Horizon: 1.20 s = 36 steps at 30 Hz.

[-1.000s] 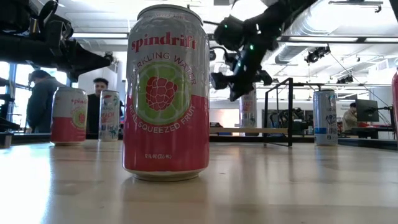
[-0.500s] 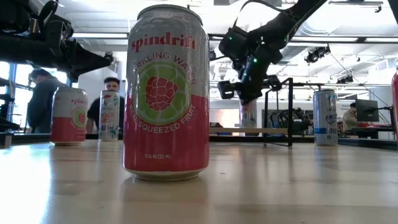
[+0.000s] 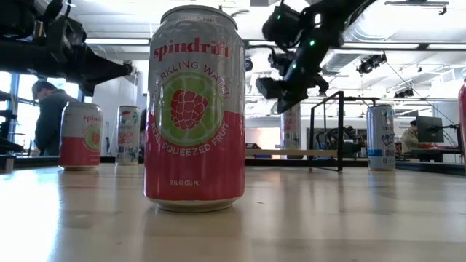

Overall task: Place canned beverage on shelf
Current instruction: Put the top pink and white soda can on the shelf

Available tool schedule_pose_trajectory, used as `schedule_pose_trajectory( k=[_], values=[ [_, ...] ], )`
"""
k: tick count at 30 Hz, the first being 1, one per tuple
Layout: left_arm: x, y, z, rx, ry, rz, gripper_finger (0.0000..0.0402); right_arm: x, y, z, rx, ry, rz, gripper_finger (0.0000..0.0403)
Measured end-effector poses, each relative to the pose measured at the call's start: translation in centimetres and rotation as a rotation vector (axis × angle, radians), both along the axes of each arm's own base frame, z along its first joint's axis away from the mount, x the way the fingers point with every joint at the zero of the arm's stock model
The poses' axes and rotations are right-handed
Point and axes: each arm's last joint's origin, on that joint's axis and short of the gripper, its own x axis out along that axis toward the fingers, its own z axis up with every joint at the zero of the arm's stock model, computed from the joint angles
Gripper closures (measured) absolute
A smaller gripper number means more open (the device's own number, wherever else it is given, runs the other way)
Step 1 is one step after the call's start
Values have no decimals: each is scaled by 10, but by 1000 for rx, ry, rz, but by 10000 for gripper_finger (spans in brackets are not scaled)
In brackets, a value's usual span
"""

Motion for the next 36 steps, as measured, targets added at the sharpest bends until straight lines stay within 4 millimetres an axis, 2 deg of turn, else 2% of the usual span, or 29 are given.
schedule_pose_trajectory(
  k=[3,7,13,17,23,31,36],
  values=[
    [0,-2,8,-22,-13,-51,399,-4,17,-9,7,-43,114,403],
    [1,-3,14,-52,54,-72,399,-11,36,-24,12,-192,294,403],
    [8,-5,40,-49,163,-77,399,-20,60,-17,-12,-298,673,403],
    [17,-4,66,-112,314,-50,399,-30,63,-3,-35,-290,723,403],
    [41,-2,99,-261,592,-6,399,-46,61,12,-64,-231,752,403],
    [66,-7,128,-536,1052,80,397,-54,62,5,-5,-136,758,403],
    [83,-8,145,-656,1182,194,368,-55,62,4,6,-119,760,403]
  ],
)
